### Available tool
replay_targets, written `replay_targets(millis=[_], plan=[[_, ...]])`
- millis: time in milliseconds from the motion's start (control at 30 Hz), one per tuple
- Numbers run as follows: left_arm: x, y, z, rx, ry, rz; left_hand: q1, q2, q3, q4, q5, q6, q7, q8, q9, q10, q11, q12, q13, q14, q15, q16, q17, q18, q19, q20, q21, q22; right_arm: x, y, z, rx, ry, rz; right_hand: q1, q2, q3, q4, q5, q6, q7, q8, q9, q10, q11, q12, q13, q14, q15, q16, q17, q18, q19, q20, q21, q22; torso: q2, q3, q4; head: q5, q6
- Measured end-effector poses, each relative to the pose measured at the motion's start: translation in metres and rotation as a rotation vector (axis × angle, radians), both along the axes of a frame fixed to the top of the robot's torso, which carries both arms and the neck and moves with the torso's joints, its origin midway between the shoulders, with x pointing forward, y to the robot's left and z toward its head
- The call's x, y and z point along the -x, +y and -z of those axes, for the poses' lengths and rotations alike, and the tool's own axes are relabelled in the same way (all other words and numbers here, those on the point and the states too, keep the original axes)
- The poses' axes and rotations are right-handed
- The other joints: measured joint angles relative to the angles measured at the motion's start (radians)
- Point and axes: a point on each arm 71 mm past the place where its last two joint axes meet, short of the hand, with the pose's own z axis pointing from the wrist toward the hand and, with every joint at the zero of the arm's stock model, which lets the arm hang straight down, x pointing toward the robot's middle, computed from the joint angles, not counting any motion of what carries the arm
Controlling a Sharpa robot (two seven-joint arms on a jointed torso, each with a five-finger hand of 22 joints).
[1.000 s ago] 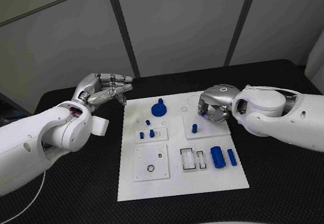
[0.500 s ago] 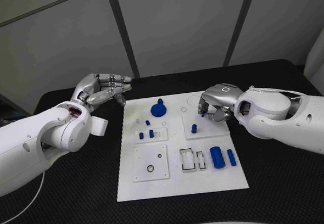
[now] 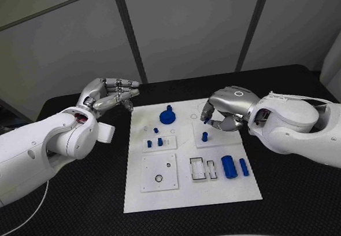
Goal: Assemble the parts on the task board
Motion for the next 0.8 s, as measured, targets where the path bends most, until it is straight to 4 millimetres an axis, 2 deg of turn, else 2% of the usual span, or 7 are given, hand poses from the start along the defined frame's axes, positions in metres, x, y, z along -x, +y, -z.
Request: replay_targets(millis=[200,400,600,700,800], plan=[[-0.002,-0.003,0.001,0.001,0.001,0.001,0.000,0.000,0.000,0.000,0.000,0.000,0.000,0.000,0.000,0.000,0.000,0.000,0.000,0.000,0.000,0.000,-0.001,0.000,0.000,0.000,0.000,0.000,0.012,0.023,-0.007,-0.052,0.008,-0.062,-0.002,0.002,0.000,0.000,0.005,0.000,0.000,0.000,0.001,0.000,0.000,-0.004,0.001,0.000,0.000,0.003,0.000,0.000,0.000,0.000,0.006,0.002,-0.006,-0.0024,0.0004,0.020,-0.008],[-0.006,-0.009,0.003,0.004,0.004,0.007,0.000,0.000,0.000,0.000,0.000,0.000,0.000,0.000,-0.001,0.000,0.000,0.000,0.000,0.000,0.000,0.000,-0.001,0.000,0.000,0.000,0.000,0.000,0.022,0.050,-0.007,-0.085,0.030,-0.127,-0.002,0.002,0.000,0.000,0.005,-0.001,-0.001,0.000,0.001,0.000,0.000,-0.004,0.000,0.000,0.000,0.005,0.000,0.000,0.000,0.000,0.006,0.002,-0.013,-0.0062,0.0051,0.055,-0.019],[-0.012,-0.018,0.006,0.007,0.008,0.016,0.000,0.000,0.000,0.000,0.000,-0.004,0.004,0.000,-0.001,0.000,0.000,0.000,0.001,0.000,0.000,0.000,-0.001,0.000,0.000,0.000,-0.004,0.000,0.038,0.078,0.013,-0.101,0.092,-0.194,-0.002,0.002,0.000,0.000,0.005,-0.001,-0.001,-0.004,0.001,0.000,0.000,-0.004,0.000,0.000,0.000,0.005,0.000,0.000,0.000,0.000,0.006,0.002,-0.019,-0.0113,0.0140,0.084,-0.031],[-0.014,-0.022,0.007,0.010,0.009,0.022,0.000,0.000,0.000,0.000,0.000,-0.004,0.004,0.000,-0.001,-0.002,0.002,0.002,0.001,0.000,0.000,0.000,-0.002,0.000,0.000,0.000,-0.004,0.000,0.043,0.088,0.029,-0.102,0.130,-0.210,-0.005,0.000,0.000,0.000,0.005,-0.002,-0.001,-0.005,0.001,0.002,-0.002,-0.004,0.000,0.000,0.000,0.005,0.000,0.000,0.000,0.000,0.006,0.002,-0.021,-0.0133,0.0158,0.097,-0.038],[-0.014,-0.025,0.008,0.012,0.010,0.028,0.000,0.000,0.000,0.000,0.000,-0.004,0.004,0.000,-0.001,-0.003,0.004,0.004,0.001,0.000,0.000,0.000,-0.003,0.000,0.000,0.000,-0.004,-0.001,0.046,0.094,0.041,-0.099,0.158,-0.217,-0.005,0.000,0.000,0.000,0.006,-0.003,-0.001,-0.005,0.001,0.003,-0.004,-0.004,0.000,0.000,0.000,0.005,-0.001,0.000,0.000,0.000,0.006,0.002,-0.022,-0.0137,0.0161,0.110,-0.045]])
